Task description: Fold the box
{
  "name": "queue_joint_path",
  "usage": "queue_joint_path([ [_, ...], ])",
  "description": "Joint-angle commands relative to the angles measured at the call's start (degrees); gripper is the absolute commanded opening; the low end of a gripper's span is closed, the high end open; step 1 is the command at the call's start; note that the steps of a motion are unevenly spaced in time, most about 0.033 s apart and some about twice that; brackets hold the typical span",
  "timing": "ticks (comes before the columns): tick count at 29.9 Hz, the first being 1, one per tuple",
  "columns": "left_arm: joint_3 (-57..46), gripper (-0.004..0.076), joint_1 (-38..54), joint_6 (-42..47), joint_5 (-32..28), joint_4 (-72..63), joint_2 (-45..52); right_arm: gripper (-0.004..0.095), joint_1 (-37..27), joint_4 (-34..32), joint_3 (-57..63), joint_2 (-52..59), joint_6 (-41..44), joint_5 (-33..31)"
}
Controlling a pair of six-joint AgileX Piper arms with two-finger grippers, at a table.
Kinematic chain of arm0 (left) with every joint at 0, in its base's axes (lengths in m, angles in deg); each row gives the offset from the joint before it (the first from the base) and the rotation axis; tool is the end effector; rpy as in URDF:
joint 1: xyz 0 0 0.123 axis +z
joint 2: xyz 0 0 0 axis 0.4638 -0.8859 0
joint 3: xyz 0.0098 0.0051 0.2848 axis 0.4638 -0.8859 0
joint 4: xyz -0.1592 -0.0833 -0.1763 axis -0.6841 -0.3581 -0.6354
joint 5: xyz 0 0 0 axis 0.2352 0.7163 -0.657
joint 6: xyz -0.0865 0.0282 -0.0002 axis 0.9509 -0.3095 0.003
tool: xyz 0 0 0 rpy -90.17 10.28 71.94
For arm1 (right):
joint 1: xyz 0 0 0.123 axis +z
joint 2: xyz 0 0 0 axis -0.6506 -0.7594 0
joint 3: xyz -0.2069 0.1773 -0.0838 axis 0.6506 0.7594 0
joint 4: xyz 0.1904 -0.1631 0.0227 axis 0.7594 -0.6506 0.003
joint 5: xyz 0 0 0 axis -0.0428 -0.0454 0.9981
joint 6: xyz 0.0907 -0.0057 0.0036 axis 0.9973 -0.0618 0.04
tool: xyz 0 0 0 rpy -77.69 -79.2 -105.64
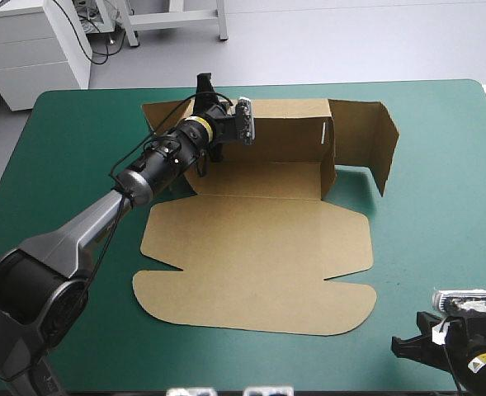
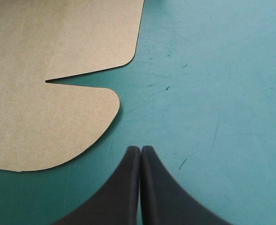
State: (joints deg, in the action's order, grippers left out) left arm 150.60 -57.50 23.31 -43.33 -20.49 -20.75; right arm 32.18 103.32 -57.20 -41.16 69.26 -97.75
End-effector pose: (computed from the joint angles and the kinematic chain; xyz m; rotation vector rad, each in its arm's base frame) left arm 0.3928 -0.2101 0.3270 1.4987 1.3254 0.6339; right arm 0.0413 0.0173 0.2699 -0.0485 2.3034 0.1830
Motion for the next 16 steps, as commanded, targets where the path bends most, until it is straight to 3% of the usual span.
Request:
queue_joint_path([
  [1,1.86,-0.0008,-0.13,17.00,2.15,13.80,1.64,-0.0014,0.13,1.26,-1.45,-0.65,-0.12,3.20],
  [6,1.86,-0.0008,-0.21,32.25,7.60,27.13,1.36,-0.0014,0.13,2.83,-1.45,-0.87,-0.12,4.06],
  [16,1.86,-0.0008,-0.35,32.84,3.86,28.67,1.36,-0.0013,0.13,10.30,-10.63,-15.65,-9.43,11.41],
])
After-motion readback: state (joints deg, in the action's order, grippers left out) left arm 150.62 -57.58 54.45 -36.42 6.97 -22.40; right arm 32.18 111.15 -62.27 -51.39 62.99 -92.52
